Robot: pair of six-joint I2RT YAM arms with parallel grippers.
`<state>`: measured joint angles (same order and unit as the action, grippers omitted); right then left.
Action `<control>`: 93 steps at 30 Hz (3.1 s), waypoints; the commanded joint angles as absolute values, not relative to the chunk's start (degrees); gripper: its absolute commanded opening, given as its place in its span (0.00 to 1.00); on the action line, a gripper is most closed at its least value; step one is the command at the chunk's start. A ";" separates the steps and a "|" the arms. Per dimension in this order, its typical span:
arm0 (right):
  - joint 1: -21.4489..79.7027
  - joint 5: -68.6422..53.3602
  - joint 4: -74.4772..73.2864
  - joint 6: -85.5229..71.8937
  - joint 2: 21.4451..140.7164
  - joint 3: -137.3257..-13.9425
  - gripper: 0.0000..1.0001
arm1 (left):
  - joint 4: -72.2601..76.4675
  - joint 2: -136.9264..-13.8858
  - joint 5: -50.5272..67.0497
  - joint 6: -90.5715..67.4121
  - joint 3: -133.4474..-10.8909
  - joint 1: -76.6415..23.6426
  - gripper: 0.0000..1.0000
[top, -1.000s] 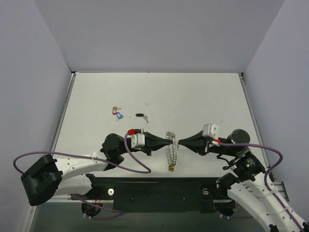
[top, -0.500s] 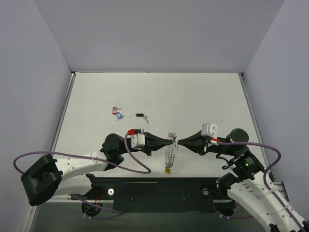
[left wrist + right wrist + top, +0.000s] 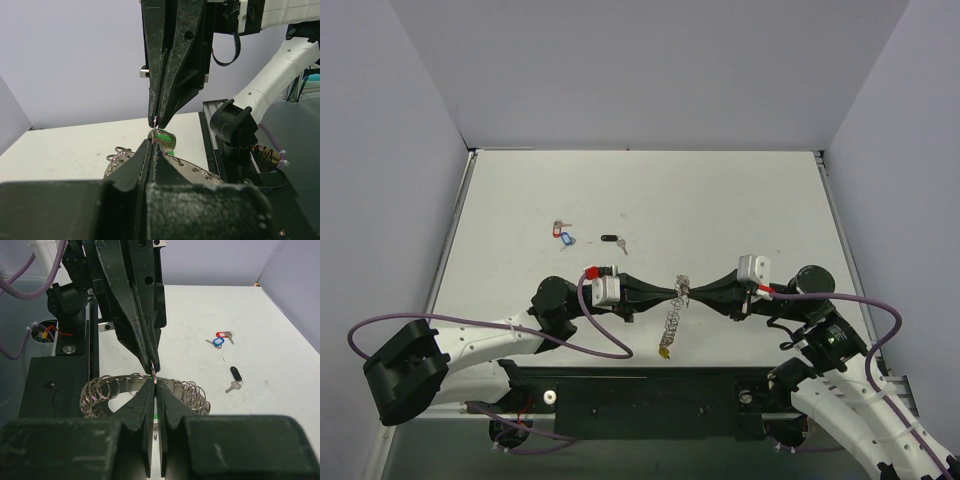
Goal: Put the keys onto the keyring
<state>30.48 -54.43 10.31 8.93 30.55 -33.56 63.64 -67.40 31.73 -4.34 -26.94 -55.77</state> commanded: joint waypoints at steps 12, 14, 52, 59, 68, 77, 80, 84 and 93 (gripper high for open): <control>31.11 -54.93 14.59 8.70 31.73 -34.37 0.00 | 68.99 -67.24 30.50 -6.59 -29.62 -56.51 0.00; 31.11 -55.02 14.59 8.70 31.73 -34.28 0.00 | 68.82 -67.15 30.41 -6.59 -29.53 -56.51 0.00; 30.67 -56.69 13.45 10.28 31.82 -34.72 0.00 | 68.03 -66.71 31.90 -6.33 -29.53 -57.48 0.00; 30.41 -57.48 13.45 10.37 31.47 -34.63 0.00 | 68.64 -66.97 32.87 -6.77 -29.62 -57.39 0.00; 30.41 -57.48 13.54 10.28 31.64 -34.98 0.00 | 67.41 -67.15 33.13 -6.50 -29.97 -57.48 0.00; 30.50 -57.04 13.71 10.20 32.17 -35.07 0.00 | 65.92 -67.24 33.05 -6.24 -30.50 -57.48 0.00; 30.59 -57.04 13.80 10.20 32.34 -35.24 0.00 | 65.57 -67.32 33.13 -6.07 -30.59 -57.48 0.00; 30.76 -56.87 13.80 10.11 32.61 -35.51 0.00 | 64.78 -67.41 33.22 -5.80 -30.85 -57.57 0.00; 30.67 -56.60 13.62 10.02 32.52 -35.68 0.00 | 62.05 -67.59 33.14 -4.48 -31.46 -57.75 0.00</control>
<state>30.41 -56.34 10.07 9.43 32.03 -33.56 60.75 -67.57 31.57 -5.28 -28.12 -56.69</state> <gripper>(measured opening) 0.004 0.015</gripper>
